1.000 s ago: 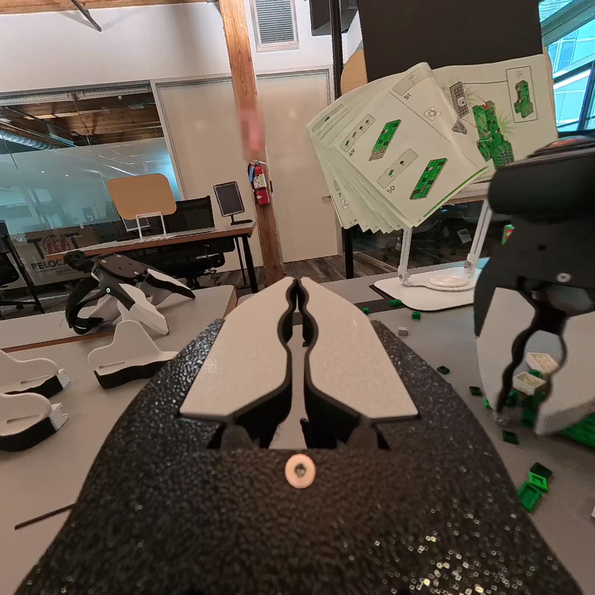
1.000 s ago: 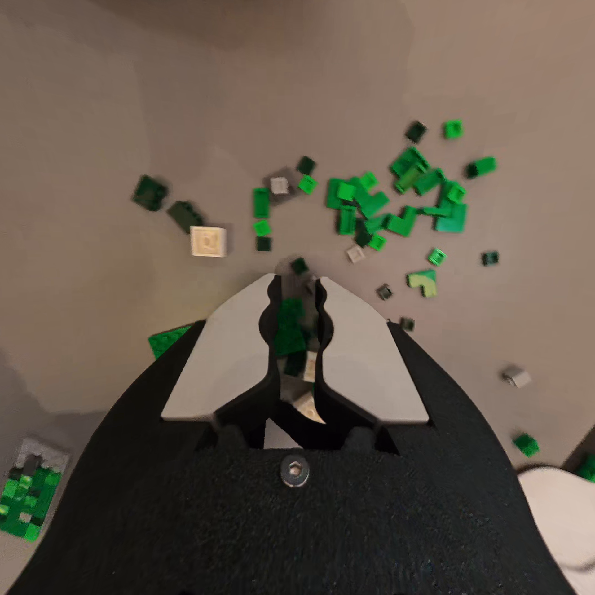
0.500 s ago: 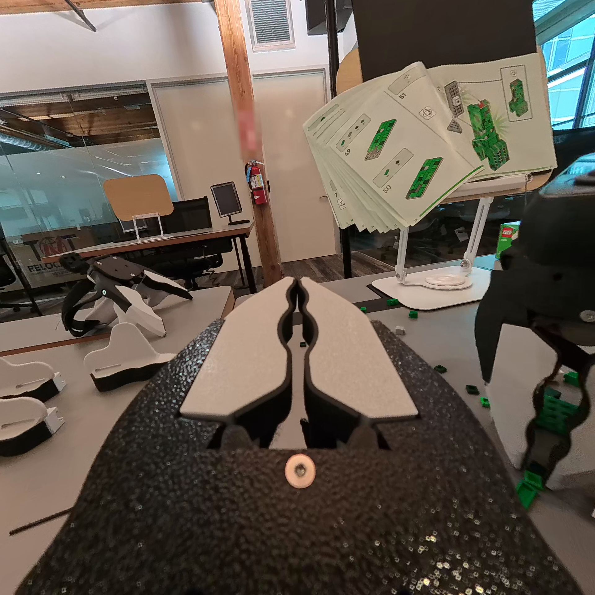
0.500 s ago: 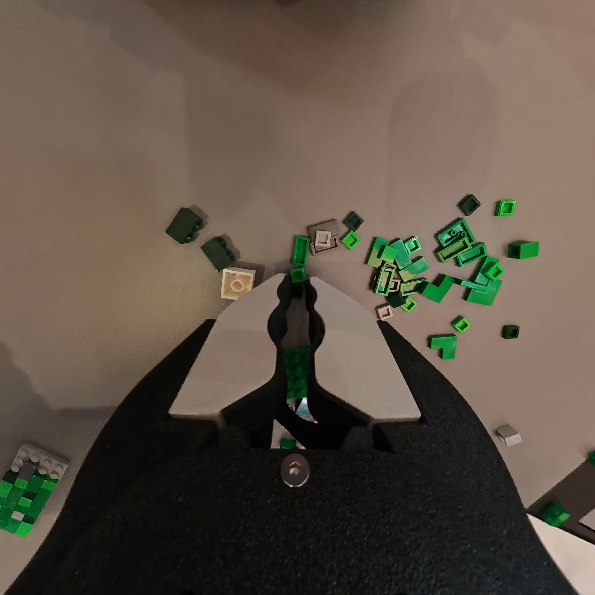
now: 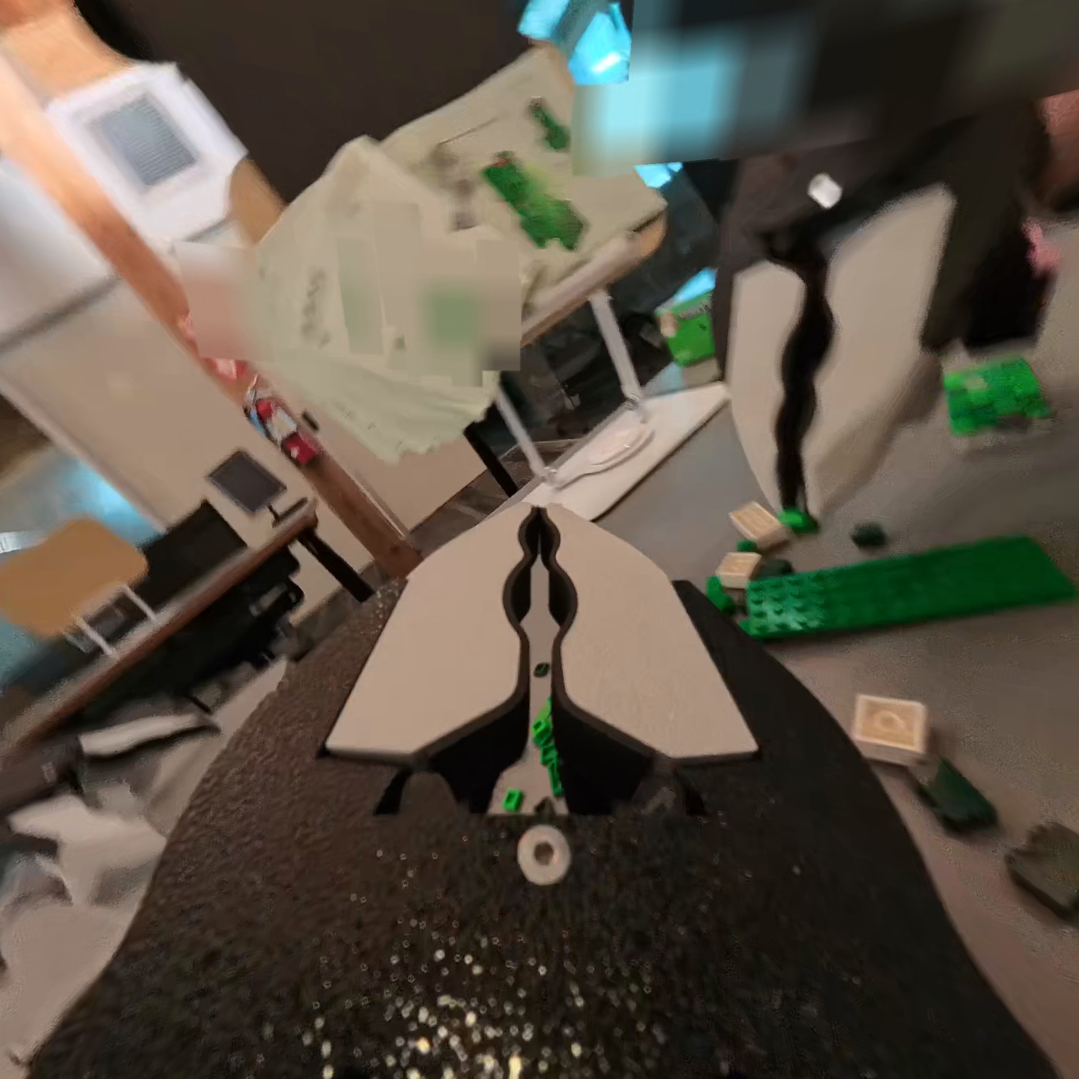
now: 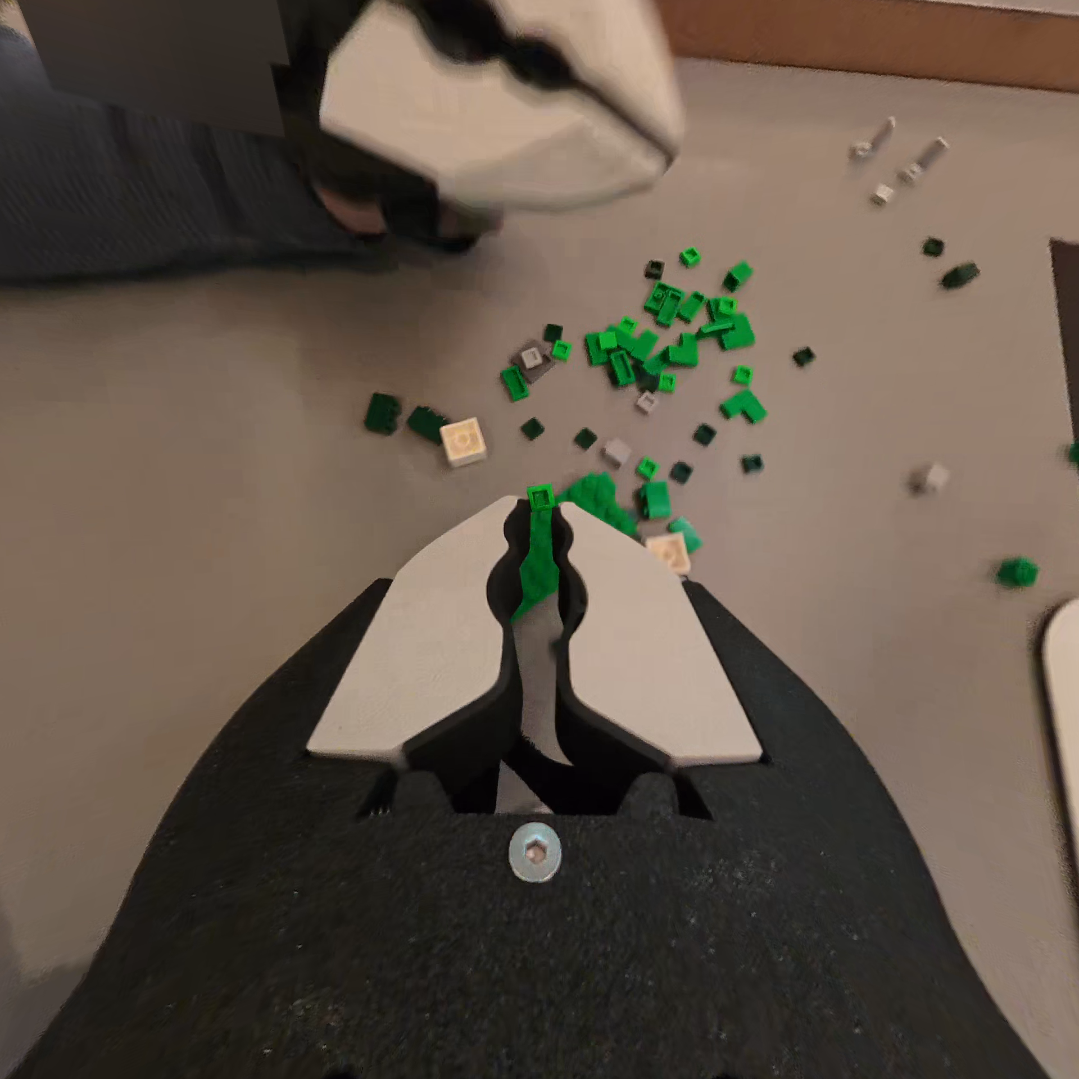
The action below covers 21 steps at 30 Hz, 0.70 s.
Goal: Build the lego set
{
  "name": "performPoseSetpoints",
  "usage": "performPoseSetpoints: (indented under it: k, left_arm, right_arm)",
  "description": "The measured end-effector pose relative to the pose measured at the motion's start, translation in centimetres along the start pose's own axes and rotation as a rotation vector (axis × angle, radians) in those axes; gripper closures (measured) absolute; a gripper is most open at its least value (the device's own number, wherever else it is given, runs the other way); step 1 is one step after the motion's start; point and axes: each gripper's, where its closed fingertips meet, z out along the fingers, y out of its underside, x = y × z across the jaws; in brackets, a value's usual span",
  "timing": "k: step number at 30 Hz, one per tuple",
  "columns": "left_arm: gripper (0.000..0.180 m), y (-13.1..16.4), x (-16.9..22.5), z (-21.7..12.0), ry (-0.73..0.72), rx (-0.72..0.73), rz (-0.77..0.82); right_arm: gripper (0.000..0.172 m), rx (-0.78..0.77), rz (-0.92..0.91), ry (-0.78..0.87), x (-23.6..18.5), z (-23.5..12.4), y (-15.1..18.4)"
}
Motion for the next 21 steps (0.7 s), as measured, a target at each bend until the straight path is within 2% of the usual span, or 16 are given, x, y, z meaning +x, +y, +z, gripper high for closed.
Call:
performPoseSetpoints:
  k: [2,5,7,9,12,15,17,21]
  left_arm:
    - [0.18,-0.9,4.1,0.8,0.101,-0.015,0.223]
    - [0.18,-2.4,10.7,1.4,0.267,0.008,0.489]
    - [0.153,-3.1,13.1,1.6,0.302,0.019,0.557]
    - [0.152,-2.8,13.4,1.9,0.303,-0.022,0.542]
    - [0.156,-2.3,9.6,2.0,0.14,-0.094,0.418]
    - [0.173,-1.5,2.8,0.4,-0.099,-0.107,0.145]
    - [0.178,-0.5,-1.1,-1.3,-0.215,-0.084,-0.018]
    - [0.18,1.7,-5.7,-4.0,-0.373,-0.086,-0.176]
  right_arm:
    - [0.172,0.069,0.062,0.003,-0.7,-2.2,0.9]
    - [0.172,0.1,0.11,-0.016,-2.0,-4.7,2.5]
    - [0.172,0.071,0.114,-0.007,-2.7,-5.6,3.7]
    - [0.172,0.012,0.11,0.048,-2.7,-6.2,5.3]
    - [0.172,-0.019,0.127,0.133,-2.4,-7.0,6.9]
    - [0.172,0.055,0.17,0.257,-2.3,-7.6,6.7]
    - [0.172,0.092,0.194,0.332,-2.5,-7.3,6.3]
    - [0.171,-0.001,0.05,0.416,-3.2,-5.6,6.7]
